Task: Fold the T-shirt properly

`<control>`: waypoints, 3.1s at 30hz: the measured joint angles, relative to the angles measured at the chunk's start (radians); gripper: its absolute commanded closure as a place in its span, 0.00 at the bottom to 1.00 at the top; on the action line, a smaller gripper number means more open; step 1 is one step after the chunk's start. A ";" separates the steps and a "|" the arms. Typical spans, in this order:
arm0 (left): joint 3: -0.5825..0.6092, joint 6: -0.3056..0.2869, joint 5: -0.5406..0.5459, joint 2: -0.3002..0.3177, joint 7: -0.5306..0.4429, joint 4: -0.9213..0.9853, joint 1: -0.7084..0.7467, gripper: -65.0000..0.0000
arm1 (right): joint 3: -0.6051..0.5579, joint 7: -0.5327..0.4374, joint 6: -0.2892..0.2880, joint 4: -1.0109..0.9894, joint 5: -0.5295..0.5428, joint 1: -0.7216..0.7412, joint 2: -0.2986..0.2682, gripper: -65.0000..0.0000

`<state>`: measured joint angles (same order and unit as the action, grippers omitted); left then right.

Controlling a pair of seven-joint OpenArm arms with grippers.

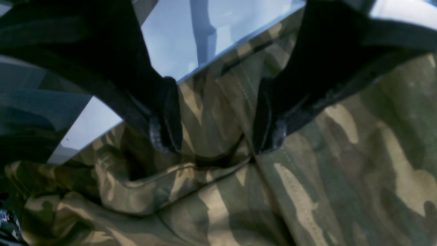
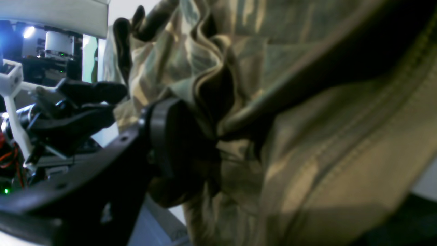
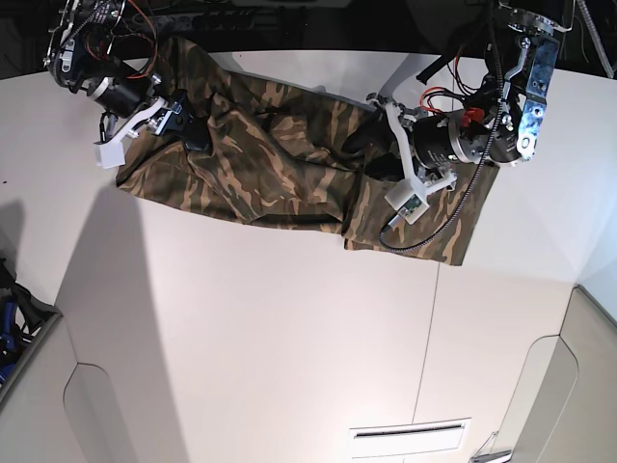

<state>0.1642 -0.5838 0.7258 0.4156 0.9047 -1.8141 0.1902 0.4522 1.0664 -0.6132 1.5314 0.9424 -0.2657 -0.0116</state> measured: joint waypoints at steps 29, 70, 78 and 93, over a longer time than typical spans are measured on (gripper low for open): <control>-0.399 0.000 0.004 0.008 0.018 -0.150 0.050 0.44 | 0.187 0.016 0.011 -0.007 -0.093 0.127 -0.237 1.00; -0.386 0.000 0.160 -0.003 0.031 -0.121 0.183 0.44 | -0.999 -0.090 0.083 0.195 -0.875 0.391 0.026 0.41; -0.386 -0.095 0.250 -0.003 0.040 -0.143 0.183 0.88 | -0.924 -0.103 0.143 0.195 -0.880 0.435 0.026 0.57; -0.176 -0.011 -0.072 -0.205 -0.128 -0.112 0.142 1.00 | -0.451 -0.285 0.177 0.110 -0.758 0.519 0.029 1.00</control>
<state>-0.0116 -0.5953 0.6540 0.2104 0.7765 -1.9263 0.3321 0.0013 0.7818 -0.4362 1.6417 0.1848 0.2531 0.0170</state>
